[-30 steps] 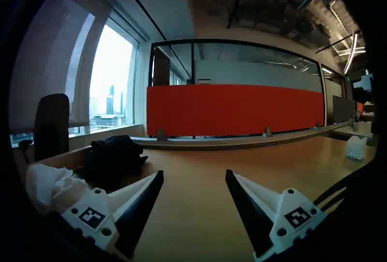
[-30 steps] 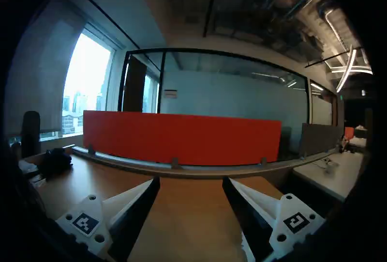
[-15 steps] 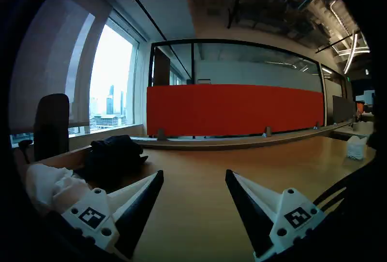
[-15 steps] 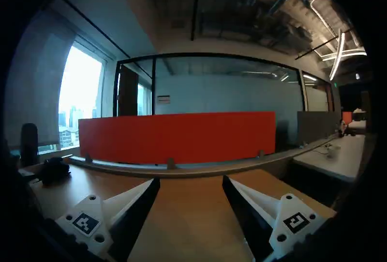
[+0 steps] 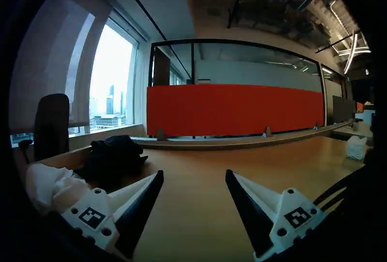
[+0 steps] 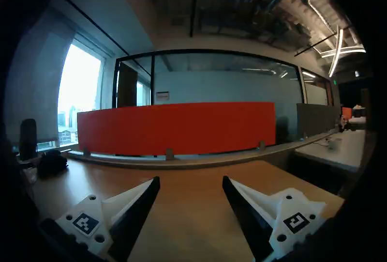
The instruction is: Fold towel
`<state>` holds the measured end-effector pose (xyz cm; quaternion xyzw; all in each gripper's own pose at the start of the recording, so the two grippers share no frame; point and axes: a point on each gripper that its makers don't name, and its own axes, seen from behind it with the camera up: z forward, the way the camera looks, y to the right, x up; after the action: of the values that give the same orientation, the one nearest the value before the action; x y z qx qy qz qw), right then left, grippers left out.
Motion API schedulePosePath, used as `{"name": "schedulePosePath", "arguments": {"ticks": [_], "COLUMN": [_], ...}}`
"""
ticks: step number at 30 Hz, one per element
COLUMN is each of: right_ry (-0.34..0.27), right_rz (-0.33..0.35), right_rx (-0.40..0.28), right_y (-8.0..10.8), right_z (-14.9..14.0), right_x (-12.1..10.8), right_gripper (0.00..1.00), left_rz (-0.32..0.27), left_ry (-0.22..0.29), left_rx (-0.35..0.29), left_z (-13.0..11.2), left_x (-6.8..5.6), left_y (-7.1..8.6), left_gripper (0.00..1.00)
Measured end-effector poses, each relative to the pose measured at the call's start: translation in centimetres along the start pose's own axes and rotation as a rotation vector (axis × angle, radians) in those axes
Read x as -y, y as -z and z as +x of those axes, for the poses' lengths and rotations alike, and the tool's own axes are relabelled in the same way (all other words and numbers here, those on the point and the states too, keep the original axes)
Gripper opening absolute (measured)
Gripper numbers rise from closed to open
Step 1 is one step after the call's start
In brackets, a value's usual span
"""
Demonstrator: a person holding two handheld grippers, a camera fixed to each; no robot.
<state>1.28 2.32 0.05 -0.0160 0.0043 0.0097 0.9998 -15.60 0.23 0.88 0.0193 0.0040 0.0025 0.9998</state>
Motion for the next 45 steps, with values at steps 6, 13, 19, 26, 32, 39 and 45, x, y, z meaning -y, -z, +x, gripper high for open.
{"name": "schedulePosePath", "arguments": {"ticks": [6, 13, 19, 26, 32, 39, 45], "right_ry": [-0.009, 0.015, 0.015, 0.017, 0.023, 0.044, 0.043], "right_rz": [0.017, 0.029, 0.025, 0.014, 0.019, 0.032, 0.039], "right_rx": [0.015, 0.016, 0.023, 0.025, 0.026, 0.013, 0.009], "right_y": [-0.6, -0.9, -1.0, -0.8, -0.6, -0.3, -0.2], "right_z": [-2.0, -3.7, -5.2, -5.7, -5.8, -5.8, -5.8], "right_x": [0.6, 1.1, 1.1, 0.6, 0.9, 1.7, 2.0], "right_gripper": [1.00, 1.00, 1.00, 1.00, 1.00, 1.00, 1.00], "left_rz": [0.000, 0.000, 0.000, 0.000, 0.000, 0.000, 0.000], "left_ry": [0.000, 0.000, 0.000, 0.000, 0.000, 0.000, 0.000], "left_rx": [0.000, 0.000, 0.000, 0.000, 0.000, 0.000, 0.000], "left_z": [0.0, -0.1, -0.1, -0.1, -0.1, -0.1, -0.1], "left_x": [-0.1, -0.1, -0.1, -0.1, -0.1, -0.1, -0.1], "left_y": [0.0, 0.0, 0.0, 0.0, 0.1, 0.0, 0.0], "left_gripper": [0.95, 0.95, 0.95, 0.95, 0.95, 0.95, 0.95]}}
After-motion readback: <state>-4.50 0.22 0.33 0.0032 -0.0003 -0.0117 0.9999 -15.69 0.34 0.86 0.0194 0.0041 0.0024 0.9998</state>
